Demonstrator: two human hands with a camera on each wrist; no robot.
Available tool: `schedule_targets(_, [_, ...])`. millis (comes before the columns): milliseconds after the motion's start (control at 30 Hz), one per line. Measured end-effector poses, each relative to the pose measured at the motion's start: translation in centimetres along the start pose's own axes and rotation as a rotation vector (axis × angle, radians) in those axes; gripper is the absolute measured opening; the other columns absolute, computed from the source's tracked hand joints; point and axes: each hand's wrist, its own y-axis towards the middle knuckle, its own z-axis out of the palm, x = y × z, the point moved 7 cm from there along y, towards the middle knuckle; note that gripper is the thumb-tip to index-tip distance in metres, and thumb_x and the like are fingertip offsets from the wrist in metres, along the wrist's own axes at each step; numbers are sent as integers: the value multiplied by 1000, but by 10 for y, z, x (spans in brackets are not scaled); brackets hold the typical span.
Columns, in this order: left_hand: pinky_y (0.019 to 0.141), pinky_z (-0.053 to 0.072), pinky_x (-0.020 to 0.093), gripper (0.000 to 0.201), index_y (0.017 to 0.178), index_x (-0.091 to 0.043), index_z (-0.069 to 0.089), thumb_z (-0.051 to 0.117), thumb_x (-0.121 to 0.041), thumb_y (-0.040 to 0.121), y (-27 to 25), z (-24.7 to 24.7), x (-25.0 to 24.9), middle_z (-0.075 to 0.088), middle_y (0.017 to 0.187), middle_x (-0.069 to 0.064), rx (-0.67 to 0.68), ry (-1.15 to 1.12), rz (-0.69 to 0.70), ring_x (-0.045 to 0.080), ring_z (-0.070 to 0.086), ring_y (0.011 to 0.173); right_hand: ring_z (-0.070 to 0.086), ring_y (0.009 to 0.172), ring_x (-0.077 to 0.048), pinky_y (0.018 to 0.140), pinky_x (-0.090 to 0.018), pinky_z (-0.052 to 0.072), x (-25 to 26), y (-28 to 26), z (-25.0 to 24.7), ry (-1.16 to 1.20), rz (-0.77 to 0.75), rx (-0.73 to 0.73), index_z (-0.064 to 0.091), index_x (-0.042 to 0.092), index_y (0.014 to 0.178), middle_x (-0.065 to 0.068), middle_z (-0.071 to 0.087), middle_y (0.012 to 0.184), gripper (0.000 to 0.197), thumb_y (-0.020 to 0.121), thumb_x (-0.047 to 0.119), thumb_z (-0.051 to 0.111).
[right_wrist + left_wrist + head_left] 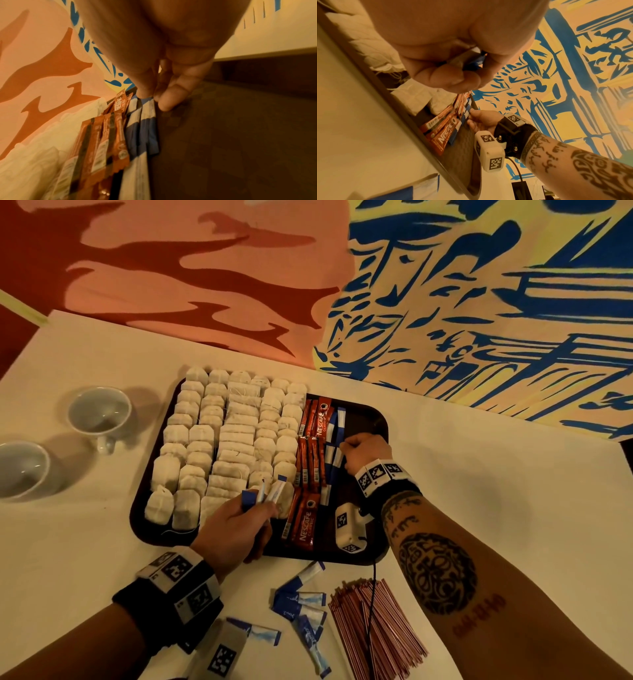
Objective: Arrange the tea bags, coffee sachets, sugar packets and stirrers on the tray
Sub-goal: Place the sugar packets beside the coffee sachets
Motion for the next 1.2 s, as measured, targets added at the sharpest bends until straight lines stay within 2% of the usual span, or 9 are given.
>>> schedule_targets(233, [45,32,27,34,92,10,60,49,-21,99,5,-5,1,49,55,12,-15,-9,10,21,43,46,71,93,-22,91,-35,57,2,8,1,-46,2,-6,72,25,108,-2,75,103,21,95,38,62])
schedule_targets(533, [46,31,27,32,73,-6,54,48,-20,102,10,-3,-2,47,50,6,-15,-44,7,18,40,43,71,95,-24,91,-38,58,9,17,5,-48,0,13,69,24,120,-4,75,107,31,94,40,63])
schedule_targets(633, [51,37,29,27,80,-6,57,50,-23,100,10,-2,-3,54,55,6,-18,-62,-24,20,46,50,71,97,-24,93,-39,57,5,9,-1,-21,33,-14,68,22,123,-5,74,108,36,93,42,63])
schedule_targets(767, [49,41,29,29,85,-10,60,47,-29,103,6,6,-11,66,67,2,22,17,49,18,54,56,69,95,-20,79,-25,52,20,-46,-25,83,-91,-113,67,21,119,-3,73,107,32,97,42,58])
schedule_targets(867, [44,39,25,29,94,-9,63,47,-32,103,7,14,-14,66,62,1,25,100,122,13,53,46,71,90,-13,78,-30,57,31,-113,-11,320,-211,98,69,27,108,6,74,101,29,95,51,57])
schedule_targets(933, [47,39,27,43,86,-9,64,49,-47,99,5,20,-14,58,52,2,38,178,186,13,50,42,72,86,-9,80,-31,58,30,-151,7,398,-241,227,72,26,100,6,75,95,24,94,47,62])
schedule_targets(1000, [53,40,31,51,70,-16,62,48,-58,95,2,28,-13,55,49,1,70,241,242,13,50,44,72,79,-10,74,-31,59,20,-172,15,453,-224,200,73,21,91,1,75,86,16,95,35,66])
schedule_targets(1100, [56,42,24,48,59,-21,59,48,-45,99,-6,40,-5,60,48,1,124,360,247,8,55,45,72,74,-17,70,-34,61,-2,-181,22,582,-142,155,70,14,83,-6,74,79,16,96,23,66])
schedule_targets(1200, [57,40,21,45,62,-24,61,47,-41,101,-14,42,6,62,48,0,120,463,205,5,56,45,70,69,-16,67,-33,57,-20,-183,18,554,-120,109,69,16,80,-2,73,73,17,94,25,67])
